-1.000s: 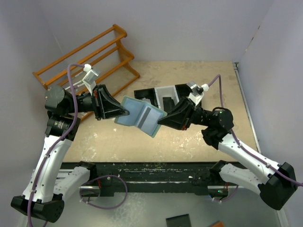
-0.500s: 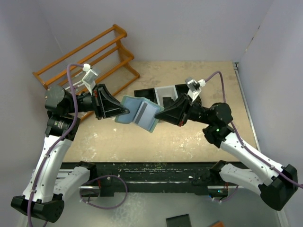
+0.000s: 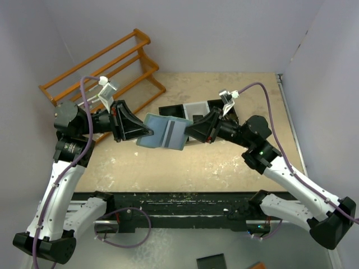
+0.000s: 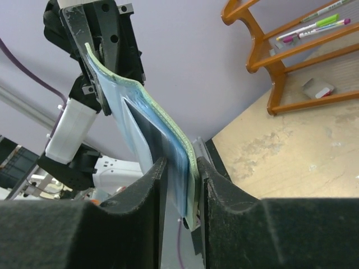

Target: Take the credit cards out of the card holder

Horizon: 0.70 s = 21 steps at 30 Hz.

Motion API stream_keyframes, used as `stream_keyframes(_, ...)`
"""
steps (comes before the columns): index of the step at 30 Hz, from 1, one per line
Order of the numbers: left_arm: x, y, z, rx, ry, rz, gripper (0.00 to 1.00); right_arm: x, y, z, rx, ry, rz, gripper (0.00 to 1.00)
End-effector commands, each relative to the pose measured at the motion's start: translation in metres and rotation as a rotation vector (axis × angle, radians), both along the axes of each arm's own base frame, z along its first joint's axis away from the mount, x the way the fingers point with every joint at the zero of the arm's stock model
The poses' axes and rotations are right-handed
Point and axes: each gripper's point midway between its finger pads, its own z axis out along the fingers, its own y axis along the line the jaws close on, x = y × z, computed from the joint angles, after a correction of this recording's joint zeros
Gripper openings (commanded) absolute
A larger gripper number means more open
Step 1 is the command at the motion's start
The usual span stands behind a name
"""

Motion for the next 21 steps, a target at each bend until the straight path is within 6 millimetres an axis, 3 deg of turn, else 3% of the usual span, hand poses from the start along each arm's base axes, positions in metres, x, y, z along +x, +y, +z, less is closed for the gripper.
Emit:
stream_keyframes(1, 0.001, 0.001, 0.007, -0.002, -0.097, 0.034, 0.00, -0.007, -0.001, 0.023, 0.059, -0.067, 0.018, 0.32)
stream_keyframes(3, 0.019, 0.003, -0.001, 0.034, -0.115, 0.132, 0.00, -0.012, 0.001, 0.026, 0.077, -0.074, 0.040, 0.30)
stream_keyframes(7, 0.064, 0.016, -0.043, 0.205, -0.082, 0.342, 0.00, -0.017, 0.003, 0.025, 0.080, -0.075, 0.055, 0.17)
stream_keyframes(9, 0.077, 0.022, -0.059, 0.264, -0.076, 0.399, 0.00, -0.015, 0.005, 0.024, 0.064, -0.066, 0.043, 0.09)
stream_keyframes(12, 0.077, 0.021, -0.067, 0.267, -0.066, 0.386, 0.00, -0.008, 0.012, 0.015, -0.004, -0.038, 0.004, 0.00)
stream_keyframes(16, 0.062, 0.012, -0.058, 0.176, -0.049, 0.309, 0.00, 0.001, 0.029, -0.008, -0.121, 0.023, -0.020, 0.00)
stream_keyframes(19, 0.051, 0.006, -0.055, 0.142, -0.025, 0.233, 0.00, 0.005, 0.043, -0.007, -0.146, 0.035, -0.033, 0.00)
stream_keyframes(21, 0.048, 0.006, -0.055, 0.143, -0.023, 0.217, 0.11, 0.019, 0.045, -0.021, -0.227, 0.081, -0.097, 0.00)
